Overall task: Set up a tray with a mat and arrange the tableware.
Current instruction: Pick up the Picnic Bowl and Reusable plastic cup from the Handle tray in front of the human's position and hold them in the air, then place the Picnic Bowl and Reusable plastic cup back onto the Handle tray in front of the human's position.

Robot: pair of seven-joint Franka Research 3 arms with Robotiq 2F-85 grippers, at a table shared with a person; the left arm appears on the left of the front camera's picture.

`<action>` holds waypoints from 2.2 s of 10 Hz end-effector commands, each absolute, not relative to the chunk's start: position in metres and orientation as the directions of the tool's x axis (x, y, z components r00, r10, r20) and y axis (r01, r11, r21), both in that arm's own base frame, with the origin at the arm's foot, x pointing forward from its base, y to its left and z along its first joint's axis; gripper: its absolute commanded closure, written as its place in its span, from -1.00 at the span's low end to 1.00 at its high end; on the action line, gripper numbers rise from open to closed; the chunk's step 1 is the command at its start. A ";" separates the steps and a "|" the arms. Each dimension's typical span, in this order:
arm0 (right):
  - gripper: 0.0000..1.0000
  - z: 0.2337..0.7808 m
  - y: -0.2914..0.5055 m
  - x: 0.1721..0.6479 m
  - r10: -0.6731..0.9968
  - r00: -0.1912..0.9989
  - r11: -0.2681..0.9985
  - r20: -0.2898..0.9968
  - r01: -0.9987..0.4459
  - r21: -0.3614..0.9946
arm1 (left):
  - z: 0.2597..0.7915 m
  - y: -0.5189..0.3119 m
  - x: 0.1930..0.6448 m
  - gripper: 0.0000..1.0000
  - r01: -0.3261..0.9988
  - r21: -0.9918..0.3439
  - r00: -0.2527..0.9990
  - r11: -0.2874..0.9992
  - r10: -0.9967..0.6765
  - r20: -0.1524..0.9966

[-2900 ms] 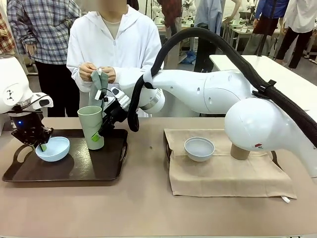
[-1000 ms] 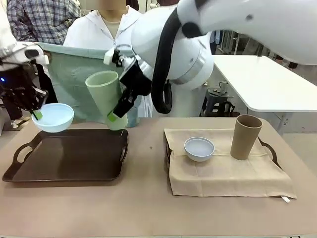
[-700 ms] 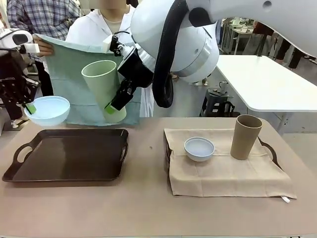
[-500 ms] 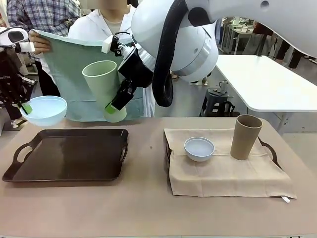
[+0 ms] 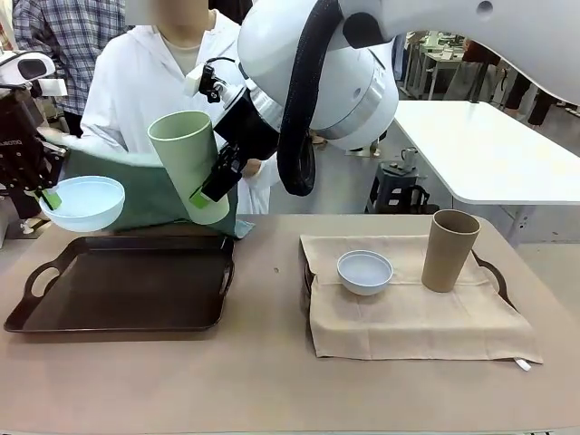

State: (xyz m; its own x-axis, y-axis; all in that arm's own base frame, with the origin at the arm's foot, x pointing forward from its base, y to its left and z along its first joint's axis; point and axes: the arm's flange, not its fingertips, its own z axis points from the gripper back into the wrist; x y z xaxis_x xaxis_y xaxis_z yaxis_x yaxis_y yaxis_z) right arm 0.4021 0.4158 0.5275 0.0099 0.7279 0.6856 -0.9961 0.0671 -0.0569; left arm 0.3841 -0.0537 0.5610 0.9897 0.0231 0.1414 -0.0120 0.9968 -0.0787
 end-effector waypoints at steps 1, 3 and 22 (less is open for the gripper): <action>0.49 0.529 0.414 0.401 0.728 0.012 0.075 0.686 -0.995 -0.062 | 0.561 -0.054 0.386 1.00 0.004 -0.079 0.988 0.997 0.008 0.157; 0.49 0.529 0.414 0.401 0.728 0.012 0.075 0.686 -0.995 -0.062 | 0.561 -0.054 0.386 1.00 0.004 -0.079 0.988 0.997 0.008 0.157; 0.49 0.529 0.414 0.401 0.728 0.012 0.075 0.686 -0.995 -0.062 | 0.561 -0.054 0.386 1.00 0.004 -0.079 0.988 0.997 0.008 0.157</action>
State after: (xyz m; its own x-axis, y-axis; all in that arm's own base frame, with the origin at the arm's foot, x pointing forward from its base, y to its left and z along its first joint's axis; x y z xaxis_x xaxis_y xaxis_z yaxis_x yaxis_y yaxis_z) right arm 0.4024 0.4155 0.5276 0.0105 0.7276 0.6859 -0.9961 0.0678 -0.0567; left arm 0.3841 -0.0538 0.5610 0.9897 0.0229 0.1415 -0.0119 0.9968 -0.0787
